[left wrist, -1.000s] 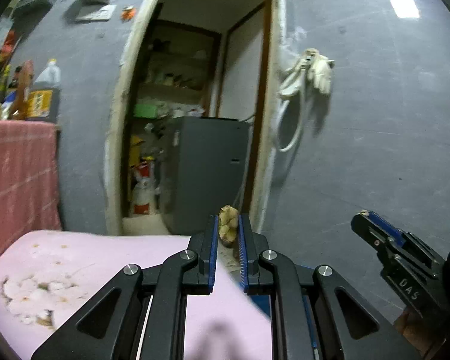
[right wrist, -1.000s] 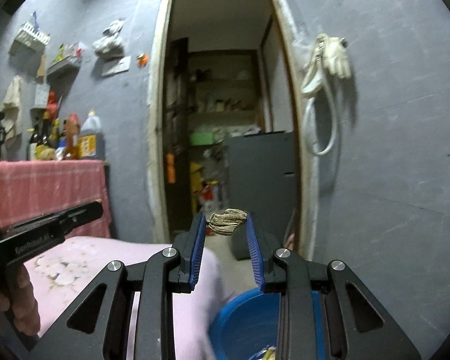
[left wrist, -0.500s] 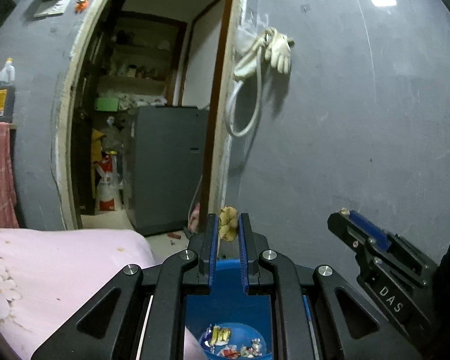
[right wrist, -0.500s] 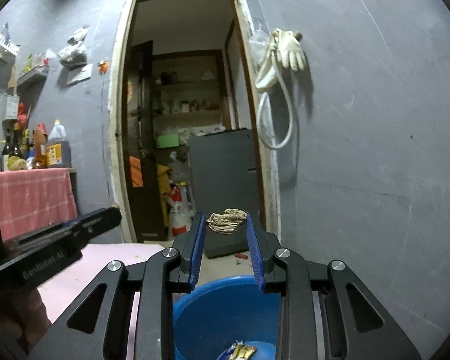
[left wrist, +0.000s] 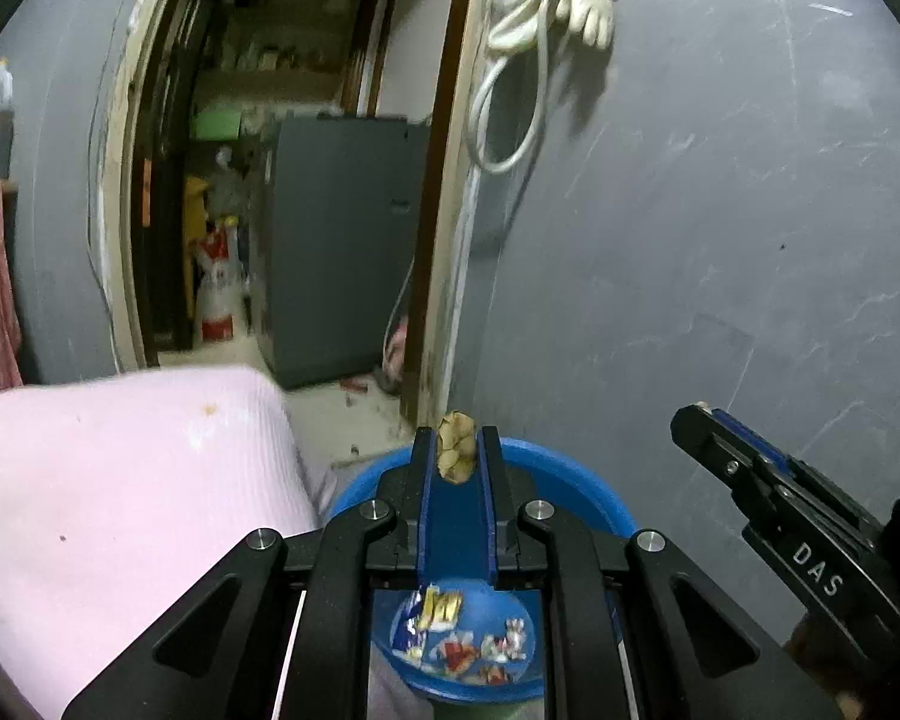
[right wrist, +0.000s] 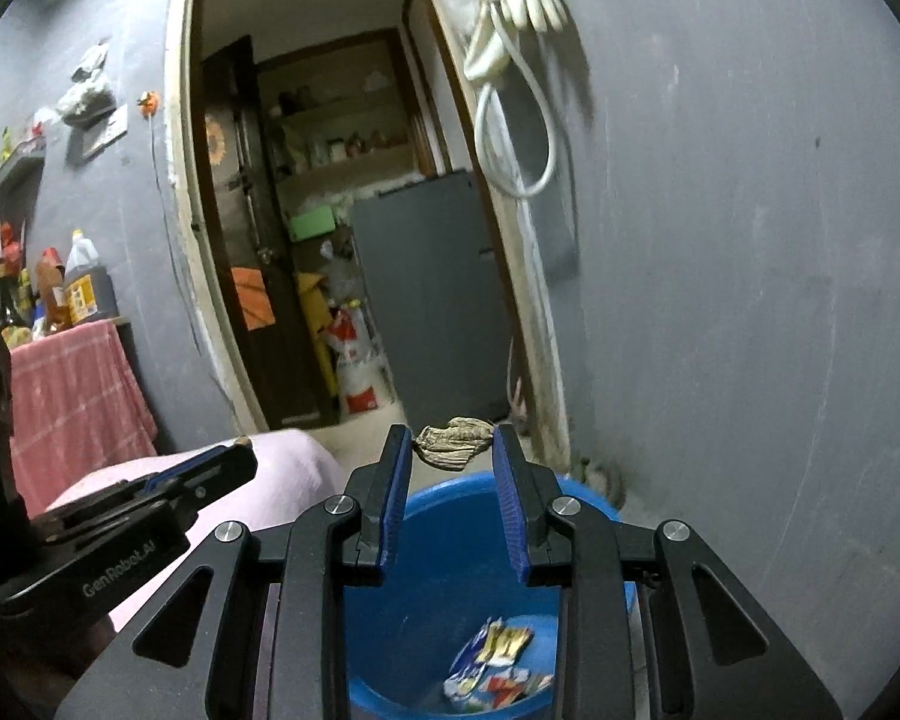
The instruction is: Collect trash
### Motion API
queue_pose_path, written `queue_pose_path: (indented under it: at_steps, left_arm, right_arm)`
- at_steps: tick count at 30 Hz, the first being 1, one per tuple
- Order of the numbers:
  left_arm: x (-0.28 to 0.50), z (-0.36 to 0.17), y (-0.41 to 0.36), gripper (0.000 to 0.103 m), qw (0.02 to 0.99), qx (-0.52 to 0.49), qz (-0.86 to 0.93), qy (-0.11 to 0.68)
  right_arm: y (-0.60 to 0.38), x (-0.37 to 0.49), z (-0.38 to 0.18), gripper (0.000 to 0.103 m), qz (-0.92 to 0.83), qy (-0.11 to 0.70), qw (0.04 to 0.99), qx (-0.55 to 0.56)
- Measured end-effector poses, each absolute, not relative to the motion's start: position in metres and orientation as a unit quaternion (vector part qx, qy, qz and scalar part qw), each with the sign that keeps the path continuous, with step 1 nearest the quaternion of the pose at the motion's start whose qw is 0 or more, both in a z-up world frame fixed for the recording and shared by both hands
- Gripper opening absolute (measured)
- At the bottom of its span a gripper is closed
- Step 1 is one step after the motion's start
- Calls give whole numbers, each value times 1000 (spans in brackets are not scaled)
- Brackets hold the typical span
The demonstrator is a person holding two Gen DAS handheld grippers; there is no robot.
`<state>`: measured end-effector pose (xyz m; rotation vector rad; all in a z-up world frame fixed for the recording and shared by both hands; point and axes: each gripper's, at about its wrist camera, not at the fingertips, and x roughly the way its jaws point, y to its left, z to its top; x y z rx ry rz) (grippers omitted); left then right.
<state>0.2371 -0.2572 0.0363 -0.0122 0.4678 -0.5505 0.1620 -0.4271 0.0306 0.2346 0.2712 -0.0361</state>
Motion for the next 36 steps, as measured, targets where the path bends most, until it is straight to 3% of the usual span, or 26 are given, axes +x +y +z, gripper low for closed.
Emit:
queue_pose_path:
  at_steps: [17,19,20,26,28,30,33,36]
  left_arm:
    - [263,-3,-259,14,907,-15,-269,323]
    - [265,-3,-256,29,904,-25,-273,326]
    - [265,-3,-255,32,904,-30,-274,325]
    - [262,4,-241,36,907,-47,-266,322]
    - [256,11,-234,49,912,-55,-260,312]
    - [248,18,-222,58,919,-65,-253,296]
    - [233,30,-202,62,928,-71,-243,275]
    - [215,41,-182,85,937,-75,-231,252]
  right_arm:
    - [-429,190,9,27,6,209,967,144]
    - [-427,192,11,34,7,211,967,140]
    - [-426,192,11,39,7,210,968,138]
    - [-424,191,14,39,5,209,969,133]
    - [-422,187,20,39,3,202,971,129]
    - [-416,180,27,45,4,192,974,119]
    - [-404,165,36,58,6,172,981,95]
    - [-392,153,46,63,14,157,984,78]
